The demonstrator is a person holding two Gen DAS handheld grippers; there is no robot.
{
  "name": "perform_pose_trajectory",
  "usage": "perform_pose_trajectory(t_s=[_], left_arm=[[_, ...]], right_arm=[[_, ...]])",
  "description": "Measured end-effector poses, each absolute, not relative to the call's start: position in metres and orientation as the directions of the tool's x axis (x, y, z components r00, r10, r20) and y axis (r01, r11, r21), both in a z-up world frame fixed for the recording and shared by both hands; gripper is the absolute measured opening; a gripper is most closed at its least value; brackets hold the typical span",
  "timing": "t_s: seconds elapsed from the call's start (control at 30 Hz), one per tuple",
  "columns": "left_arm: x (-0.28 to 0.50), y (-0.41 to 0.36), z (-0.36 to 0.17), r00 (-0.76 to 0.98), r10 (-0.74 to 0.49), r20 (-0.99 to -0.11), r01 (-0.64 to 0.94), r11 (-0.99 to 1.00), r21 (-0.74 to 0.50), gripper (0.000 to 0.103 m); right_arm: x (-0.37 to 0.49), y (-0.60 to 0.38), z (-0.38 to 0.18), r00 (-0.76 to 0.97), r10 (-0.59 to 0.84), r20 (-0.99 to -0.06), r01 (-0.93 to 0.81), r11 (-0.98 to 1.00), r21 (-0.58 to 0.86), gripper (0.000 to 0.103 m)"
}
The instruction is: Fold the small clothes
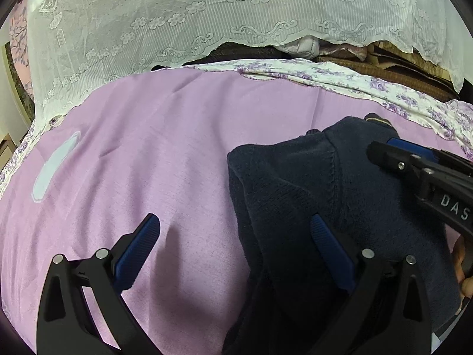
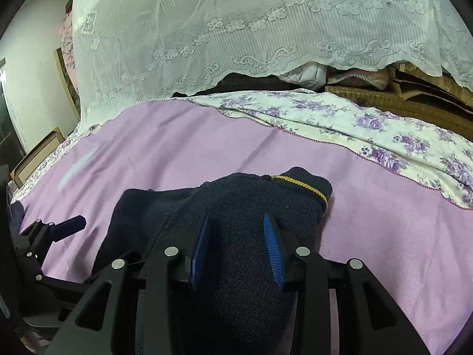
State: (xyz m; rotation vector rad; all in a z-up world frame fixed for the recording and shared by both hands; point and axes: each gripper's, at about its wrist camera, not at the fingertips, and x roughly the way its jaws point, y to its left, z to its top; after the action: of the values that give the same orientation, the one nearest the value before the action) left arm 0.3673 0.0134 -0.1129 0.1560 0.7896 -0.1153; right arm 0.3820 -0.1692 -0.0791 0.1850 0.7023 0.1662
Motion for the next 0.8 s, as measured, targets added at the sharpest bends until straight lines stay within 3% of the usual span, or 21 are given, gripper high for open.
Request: perform_pose_trajectory(t_s=[0.1, 0.2, 0.43, 0.57, 0.63, 0.8], left_arm=[[0.364, 0.013, -0.111, 0.711, -0.036, -0.702, 0.156, 0.982, 0.108, 0.099], [0.359, 0.011, -0.108, 0.726, -0.029, -0.687, 0.157, 0.980, 0.124, 0.098], [0.349, 0.013, -0.100, 0.736, -0.072, -0.673, 0.181, 0.979, 0.093, 0.098], [0.345, 0.015, -0.099, 0.653, -0.266, -0.709, 0.310, 0.948, -0.070, 0.098], [0.348, 0.015, -0.104, 0.623, -0.292, -0.726, 0.324, 0.941, -0.101, 0.098], [0.364, 0.028, -0.118, 0.518, -0.401, -0.756, 0.316, 0.911, -0.267, 0.099]], right_arm=[[0.372, -0.174, -0.075, 0.769, 0.216, -0.602, -0.079, 0.966, 0.246, 0.038], [0.354, -0.176, -0.067, 0.786, 0.214, -0.580, -0.074, 0.964, 0.256, 0.049], [0.327, -0.187, -0.065, 0.787, 0.212, -0.579, -0.039, 0.954, 0.297, 0.058], [0.311, -0.196, -0.068, 0.775, 0.256, -0.577, -0.033, 0.929, 0.368, 0.071], [0.308, -0.197, -0.072, 0.764, 0.281, -0.581, -0.036, 0.917, 0.396, 0.077], [0.312, -0.192, -0.083, 0.733, 0.303, -0.609, -0.030, 0.909, 0.417, 0.078]])
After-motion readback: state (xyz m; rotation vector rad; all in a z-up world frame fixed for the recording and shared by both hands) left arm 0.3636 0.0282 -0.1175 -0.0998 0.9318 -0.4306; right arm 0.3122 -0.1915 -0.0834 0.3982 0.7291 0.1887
